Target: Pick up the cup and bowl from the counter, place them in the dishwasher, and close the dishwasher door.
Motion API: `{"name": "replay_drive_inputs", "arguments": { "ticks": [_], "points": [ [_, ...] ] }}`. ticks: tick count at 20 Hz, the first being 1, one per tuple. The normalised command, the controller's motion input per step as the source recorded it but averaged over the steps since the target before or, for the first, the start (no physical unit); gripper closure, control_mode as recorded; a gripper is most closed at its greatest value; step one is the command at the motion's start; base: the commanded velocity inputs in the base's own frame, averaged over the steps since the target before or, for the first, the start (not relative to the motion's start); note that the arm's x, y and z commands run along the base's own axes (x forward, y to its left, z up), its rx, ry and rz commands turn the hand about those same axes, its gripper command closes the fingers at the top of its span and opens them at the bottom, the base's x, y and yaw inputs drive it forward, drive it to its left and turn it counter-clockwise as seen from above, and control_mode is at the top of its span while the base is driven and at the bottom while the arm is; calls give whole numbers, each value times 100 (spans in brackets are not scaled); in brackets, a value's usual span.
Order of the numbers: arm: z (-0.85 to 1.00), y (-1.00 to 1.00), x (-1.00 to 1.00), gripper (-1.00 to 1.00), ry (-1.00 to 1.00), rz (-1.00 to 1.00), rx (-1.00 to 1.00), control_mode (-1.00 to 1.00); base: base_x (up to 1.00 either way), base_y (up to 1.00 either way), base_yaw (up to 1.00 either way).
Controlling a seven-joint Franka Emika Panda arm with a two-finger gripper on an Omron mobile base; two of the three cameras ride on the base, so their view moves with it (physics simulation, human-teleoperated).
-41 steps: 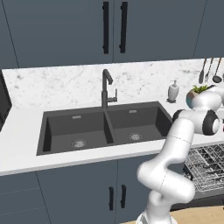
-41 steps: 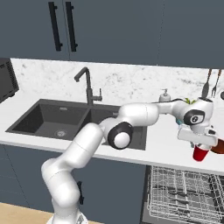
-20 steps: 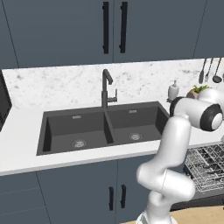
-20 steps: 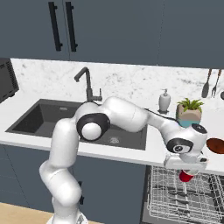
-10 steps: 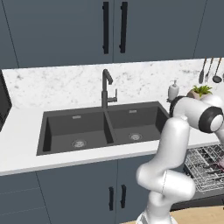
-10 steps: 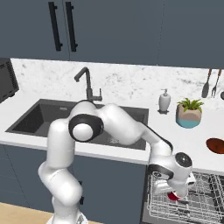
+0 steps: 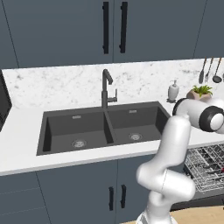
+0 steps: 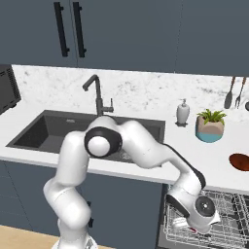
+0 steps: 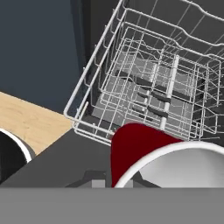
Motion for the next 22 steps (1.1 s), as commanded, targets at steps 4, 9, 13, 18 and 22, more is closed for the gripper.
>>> {"name": "replay_drive_inputs", "arguments": {
  "ticks": [4, 9, 13, 18, 22],
  "points": [
    [14, -33, 0, 100, -4, -3, 13, -100, 0, 0, 0],
    [0, -37, 4, 100, 0, 0, 11, -100, 0, 0, 0],
    [1, -16, 41, 100, 10, -3, 3, -100, 0, 0, 0],
    [-12, 0, 50, 100, 7, -4, 0, -100, 0, 0, 0],
    [-41, 5, 15, 100, 0, 0, 0, -100, 0, 0, 0]
  ]
}}
